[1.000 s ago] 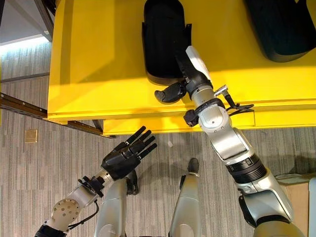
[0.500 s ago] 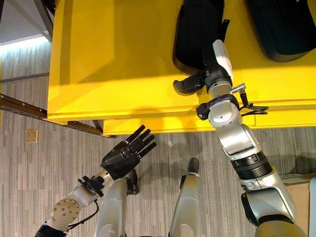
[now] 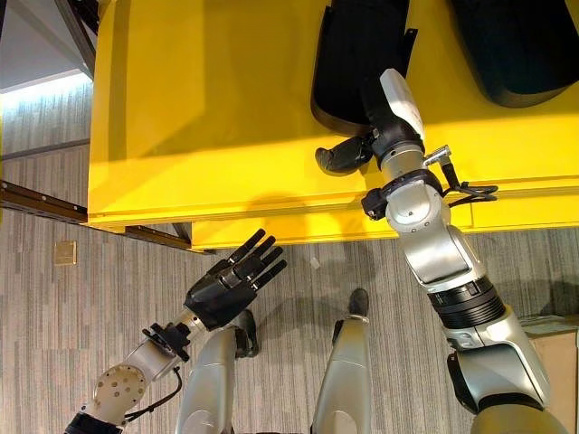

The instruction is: Move parts from the plastic box to the shelf.

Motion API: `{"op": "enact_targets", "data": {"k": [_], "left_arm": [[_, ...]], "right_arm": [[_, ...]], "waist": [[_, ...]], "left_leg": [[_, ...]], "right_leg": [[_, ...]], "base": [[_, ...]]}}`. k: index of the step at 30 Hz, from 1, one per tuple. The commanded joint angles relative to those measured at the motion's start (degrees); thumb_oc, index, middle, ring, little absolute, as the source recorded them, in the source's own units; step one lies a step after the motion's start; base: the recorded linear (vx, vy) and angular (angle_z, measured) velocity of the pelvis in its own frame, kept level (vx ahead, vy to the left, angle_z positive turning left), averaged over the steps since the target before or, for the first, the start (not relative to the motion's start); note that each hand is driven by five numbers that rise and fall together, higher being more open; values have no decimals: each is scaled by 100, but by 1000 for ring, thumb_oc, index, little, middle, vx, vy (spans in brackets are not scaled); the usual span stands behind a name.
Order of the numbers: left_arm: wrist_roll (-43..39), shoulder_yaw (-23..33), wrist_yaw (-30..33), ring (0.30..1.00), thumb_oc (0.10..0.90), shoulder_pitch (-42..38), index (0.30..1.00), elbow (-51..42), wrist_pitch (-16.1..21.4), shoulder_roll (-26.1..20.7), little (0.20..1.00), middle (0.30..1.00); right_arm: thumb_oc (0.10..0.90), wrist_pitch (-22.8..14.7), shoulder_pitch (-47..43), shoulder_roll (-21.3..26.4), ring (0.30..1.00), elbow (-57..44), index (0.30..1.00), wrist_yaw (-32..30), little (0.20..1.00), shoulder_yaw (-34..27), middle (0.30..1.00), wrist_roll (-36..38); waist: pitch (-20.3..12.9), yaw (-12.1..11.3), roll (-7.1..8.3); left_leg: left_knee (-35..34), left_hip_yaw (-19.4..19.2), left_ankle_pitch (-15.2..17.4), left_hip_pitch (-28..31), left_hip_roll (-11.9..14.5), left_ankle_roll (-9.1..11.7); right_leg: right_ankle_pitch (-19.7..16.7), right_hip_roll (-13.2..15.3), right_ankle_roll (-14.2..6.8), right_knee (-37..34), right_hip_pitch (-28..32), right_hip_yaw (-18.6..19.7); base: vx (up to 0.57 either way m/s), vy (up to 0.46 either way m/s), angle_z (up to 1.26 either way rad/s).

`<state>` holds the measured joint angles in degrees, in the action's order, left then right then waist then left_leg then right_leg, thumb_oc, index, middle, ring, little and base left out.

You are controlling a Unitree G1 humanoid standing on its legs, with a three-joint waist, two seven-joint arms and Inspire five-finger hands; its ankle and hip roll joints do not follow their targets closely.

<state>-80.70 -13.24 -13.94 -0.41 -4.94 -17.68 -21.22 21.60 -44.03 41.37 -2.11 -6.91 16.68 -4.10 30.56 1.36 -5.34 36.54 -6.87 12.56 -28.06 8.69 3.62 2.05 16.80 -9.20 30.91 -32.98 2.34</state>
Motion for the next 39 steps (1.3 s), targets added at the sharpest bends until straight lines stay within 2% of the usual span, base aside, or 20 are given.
{"op": "enact_targets", "data": {"k": [1, 6, 7, 8, 9, 10, 11, 12, 21, 28, 33, 39], "left_arm": [[-268, 62, -320, 1000, 900, 171, 1000, -922, -1, 10, 1000, 1000], [-210, 68, -339, 1000, 900, 135, 1000, -913, -54, -7, 1000, 1000], [-191, 50, -355, 1000, 900, 139, 1000, -893, -50, -14, 1000, 1000], [-160, 60, -376, 1000, 900, 125, 1000, -902, -69, -16, 1000, 1000], [-157, 59, -387, 1000, 900, 120, 1000, -901, -70, -17, 1000, 1000], [-155, 50, -388, 1000, 900, 130, 1000, -893, -71, -17, 1000, 1000], [-135, 54, -400, 1000, 900, 105, 1000, -886, -61, -6, 1000, 1000], [-136, 42, -392, 1000, 900, 113, 1000, -878, -59, -5, 1000, 1000], [-117, 44, -390, 1000, 900, 50, 1000, -853, -81, -7, 1000, 1000], [-116, 54, -372, 1000, 900, 26, 1000, -886, -105, -17, 1000, 1000], [-104, 62, -356, 1000, 900, 31, 1000, -897, -132, -38, 1000, 1000], [-79, 88, -406, 1000, 900, 43, 1000, -878, -167, -66, 1000, 1000]], "right_arm": [[900, -316, -839, 233, 1000, -480, 1000, 187, 1000, 117, 1000, -505], [900, -384, -982, 234, 1000, -441, 1000, 454, 1000, 340, 1000, -644], [900, -367, -1004, 227, 1000, -426, 1000, 495, 1000, 403, 1000, -679], [900, -313, -1097, 189, 1000, -364, 1000, 535, 1000, 487, 1000, -760], [900, -312, -1129, 169, 1000, -317, 1000, 526, 1000, 521, 1000, -778], [900, -313, -1127, 158, 1000, -291, 1000, 530, 1000, 538, 1000, -783], [900, -310, -1176, 125, 1000, -248, 1000, 537, 1000, 573, 1000, -864], [900, -315, -1178, 117, 1000, -216, 1000, 535, 1000, 606, 1000, -941], [900, -469, -1294, 71, 1000, 31, 1000, 565, 1000, 734, 1000, -1328], [900, -371, -1397, 100, 1000, 145, 1000, 637, 1000, 820, 1000, -1513], [900, -547, -1532, 227, 1000, 266, 1000, 951, 1000, 939, 1000, -1672], [900, -1076, -1637, 356, 1000, 101, 1000, 1492, 1000, 1160, 1000, -1785]], "waist": [[-76, -90, -45], [-76, -153, -21], [-76, -164, -14], [-76, -192, -13], [-76, -203, -17], [-76, -207, -16], [-76, -219, -22], [-76, -224, -22], [-76, -266, -37], [-76, -288, -42], [-76, -320, -47], [-76, -337, -35]], "left_leg": [[-346, -158, 86, 232, -378, -398], [-380, -166, -64, 124, -360, -440], [-332, -127, 77, 193, -372, -401], [-378, -154, -74, 112, -351, -438], [-380, -150, -78, 108, -352, -439], [-336, -114, 66, 186, -367, -400], [-388, -145, -86, 102, -358, -437], [-347, -107, 62, 189, -375, -397], [-349, -77, 35, 154, -373, -396], [-361, -67, 26, 149, -384, -388], [-310, -35, 43, 99, -397, -388], [-273, -23, 40, 37, -390, -378]], "right_leg": [[1183, -396, 649, 876, 413, -329], [1022, -391, 673, 821, 324, -389], [1155, -388, 633, 871, 398, -370], [1015, -383, 671, 835, 314, -405], [1015, -378, 670, 837, 311, -408], [1153, -372, 629, 885, 393, -385], [1017, -372, 669, 833, 315, -416], [1165, -359, 625, 882, 407, -399], [1171, -338, 622, 912, 383, -428], [1175, -341, 622, 916, 372, -436], [1200, -336, 629, 969, 343, -438], [1224, -345, 638, 1024, 301, -439]], "base": [[0, 0, 0], [-41, -24, 1], [-35, -50, 3], [-30, -32, 2], [0, 0, 0], [0, 0, 0], [63, -1, -1], [0, 0, 0], [7, 0, 0], [0, 0, 0], [0, 0, 0], [0, 0, 0]]}}
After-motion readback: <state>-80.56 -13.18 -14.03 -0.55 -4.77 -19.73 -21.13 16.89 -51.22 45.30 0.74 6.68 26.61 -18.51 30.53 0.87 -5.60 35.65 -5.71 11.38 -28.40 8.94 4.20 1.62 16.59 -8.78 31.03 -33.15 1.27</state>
